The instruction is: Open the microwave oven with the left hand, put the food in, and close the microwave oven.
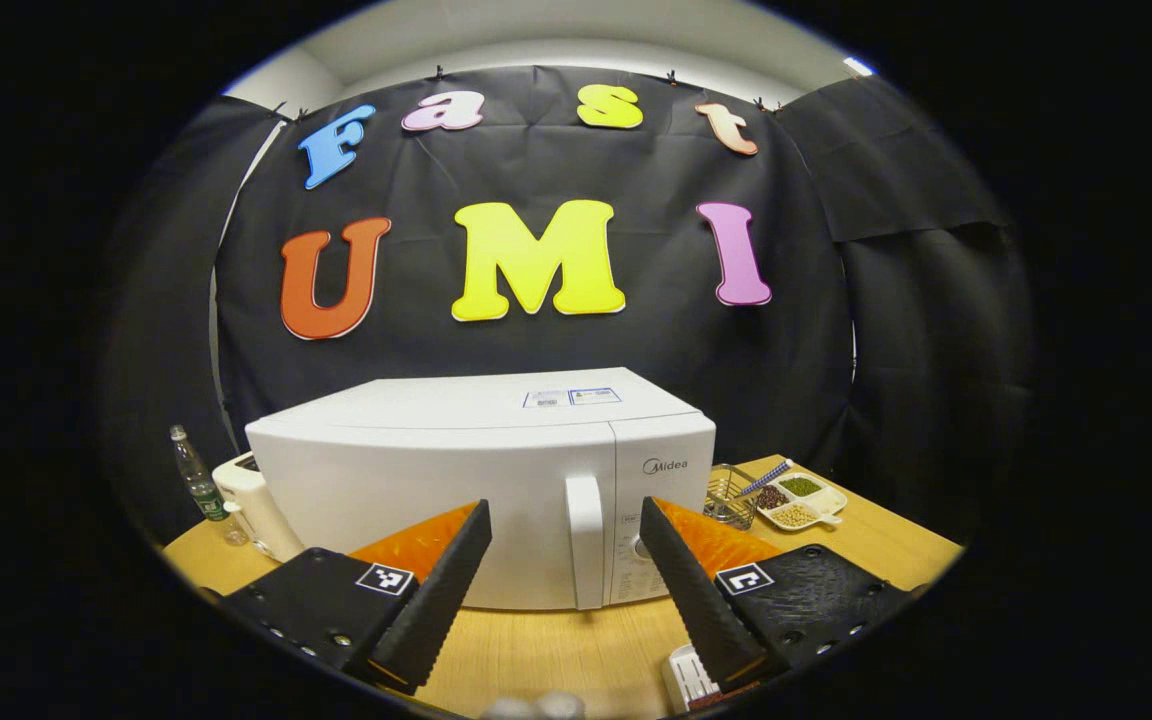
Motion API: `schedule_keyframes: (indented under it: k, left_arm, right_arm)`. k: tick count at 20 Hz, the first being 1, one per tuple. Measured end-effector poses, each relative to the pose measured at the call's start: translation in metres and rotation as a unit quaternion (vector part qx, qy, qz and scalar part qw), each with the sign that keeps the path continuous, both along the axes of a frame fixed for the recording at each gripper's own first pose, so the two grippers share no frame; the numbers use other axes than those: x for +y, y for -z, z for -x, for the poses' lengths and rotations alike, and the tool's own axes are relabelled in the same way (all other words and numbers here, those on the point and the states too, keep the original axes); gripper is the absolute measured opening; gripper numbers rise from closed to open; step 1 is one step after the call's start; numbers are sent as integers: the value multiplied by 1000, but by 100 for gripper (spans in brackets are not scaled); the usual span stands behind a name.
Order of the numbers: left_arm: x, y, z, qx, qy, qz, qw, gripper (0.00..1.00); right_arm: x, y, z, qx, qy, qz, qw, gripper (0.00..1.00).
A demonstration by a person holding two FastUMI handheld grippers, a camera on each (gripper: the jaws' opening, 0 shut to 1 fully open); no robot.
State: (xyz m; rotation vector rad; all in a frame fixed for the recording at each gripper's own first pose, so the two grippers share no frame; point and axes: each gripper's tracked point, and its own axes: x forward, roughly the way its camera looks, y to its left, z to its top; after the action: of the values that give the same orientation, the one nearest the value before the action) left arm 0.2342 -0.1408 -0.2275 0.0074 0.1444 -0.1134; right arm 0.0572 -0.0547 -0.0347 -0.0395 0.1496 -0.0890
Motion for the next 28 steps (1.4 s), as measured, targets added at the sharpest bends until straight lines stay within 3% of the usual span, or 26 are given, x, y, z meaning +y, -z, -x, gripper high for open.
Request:
schedule_keyframes:
  k: [4, 5, 6, 7, 10, 12, 13, 14, 23, 28]
  left_arm:
    - [-3, 19, -22, 6, -8, -6, 1000, 95]
    - [-5, 24, -25, 14, -8, -1, 1000, 88]
    - [-8, 29, -27, 22, -6, 5, 1000, 88]
    - [-9, 31, -28, 26, -6, 6, 1000, 95]
    - [-8, 32, -33, 27, -5, 18, 999, 90]
    - [-7, 39, -35, 39, -8, 20, 999, 72]
    - [-8, 45, -34, 50, -3, 21, 999, 43]
    - [-8, 47, -34, 54, -1, 29, 998, 31]
    - [-7, 47, -34, 46, -1, 20, 999, 9]
    - [-8, 49, -33, 53, 6, 22, 998, 9]
  right_arm:
    - [-9, 3, 3, 6, 9, 12, 1000, 93]
    - [-12, 3, 4, 5, 12, 16, 1000, 93]
    - [-14, 2, 6, 3, 13, 17, 1000, 93]
    - [-13, 3, 6, 5, 13, 17, 1000, 93]
    - [-12, 3, 9, 7, 8, 21, 1000, 94]
    - [-13, 1, 10, 4, 7, 18, 1000, 93]
    - [-12, 1, 10, 3, 5, 14, 1000, 93]
    - [-11, 1, 11, 2, 4, 12, 1000, 94]
    - [-13, 4, 20, 7, 7, 19, 1000, 93]
    - [-15, 3, 27, 7, 12, 19, 1000, 93]
